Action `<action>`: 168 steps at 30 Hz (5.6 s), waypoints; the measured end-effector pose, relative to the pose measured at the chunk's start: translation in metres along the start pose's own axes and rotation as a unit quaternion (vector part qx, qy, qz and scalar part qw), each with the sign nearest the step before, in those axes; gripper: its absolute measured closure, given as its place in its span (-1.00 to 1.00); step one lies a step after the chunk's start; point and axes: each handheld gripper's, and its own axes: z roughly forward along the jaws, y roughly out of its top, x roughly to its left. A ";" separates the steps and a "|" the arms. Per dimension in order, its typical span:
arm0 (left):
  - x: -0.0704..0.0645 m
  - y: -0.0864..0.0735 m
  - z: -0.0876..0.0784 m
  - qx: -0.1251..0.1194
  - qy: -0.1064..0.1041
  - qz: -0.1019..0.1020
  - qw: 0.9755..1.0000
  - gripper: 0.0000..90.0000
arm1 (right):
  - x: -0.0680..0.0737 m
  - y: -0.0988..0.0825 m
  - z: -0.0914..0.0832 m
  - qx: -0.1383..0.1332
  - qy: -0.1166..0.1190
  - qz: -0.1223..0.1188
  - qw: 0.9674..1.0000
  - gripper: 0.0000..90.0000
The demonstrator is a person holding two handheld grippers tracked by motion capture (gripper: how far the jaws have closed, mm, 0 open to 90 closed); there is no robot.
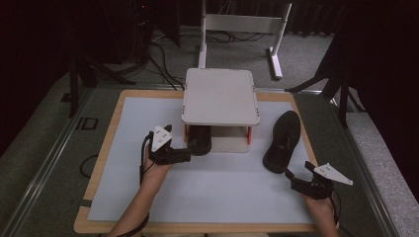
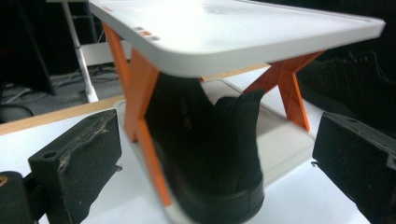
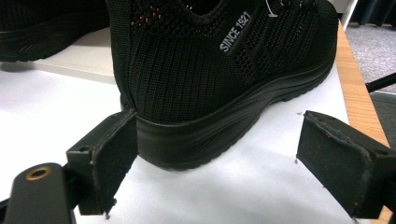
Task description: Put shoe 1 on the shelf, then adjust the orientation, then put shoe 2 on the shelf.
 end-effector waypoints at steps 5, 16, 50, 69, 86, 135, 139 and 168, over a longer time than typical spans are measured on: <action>0.023 -0.022 -0.026 -0.012 0.006 0.002 1.000 -0.96 | -0.002 0.001 0.000 -0.002 0.001 0.010 1.000 -0.73; 0.066 -0.063 -0.072 -0.031 0.014 -0.013 0.999 -0.96 | -0.004 0.014 -0.006 0.006 0.008 0.038 0.999 -0.72; 0.096 -0.109 -0.111 -0.061 0.041 -0.022 0.997 -0.96 | -0.007 0.175 0.093 0.282 -0.085 0.099 0.951 -0.61; 0.096 -0.109 -0.111 -0.066 0.032 -0.028 0.997 -0.96 | -0.013 0.183 0.138 0.416 -0.132 0.128 0.891 0.30; 0.096 -0.109 -0.111 -0.066 0.027 -0.026 0.997 -0.96 | -0.004 0.192 0.146 0.466 -0.099 0.032 0.879 0.85; 0.095 -0.110 -0.112 -0.070 0.028 -0.027 0.997 -0.96 | 0.007 0.127 0.031 0.283 0.028 0.002 0.959 0.01; 0.095 -0.110 -0.112 -0.071 0.028 -0.029 0.997 -0.96 | 0.008 0.116 0.007 0.231 0.029 -0.003 0.973 -0.18; 0.096 -0.110 -0.113 -0.075 0.027 -0.032 0.996 -0.96 | 0.015 0.023 -0.025 0.082 -0.043 0.030 0.995 0.21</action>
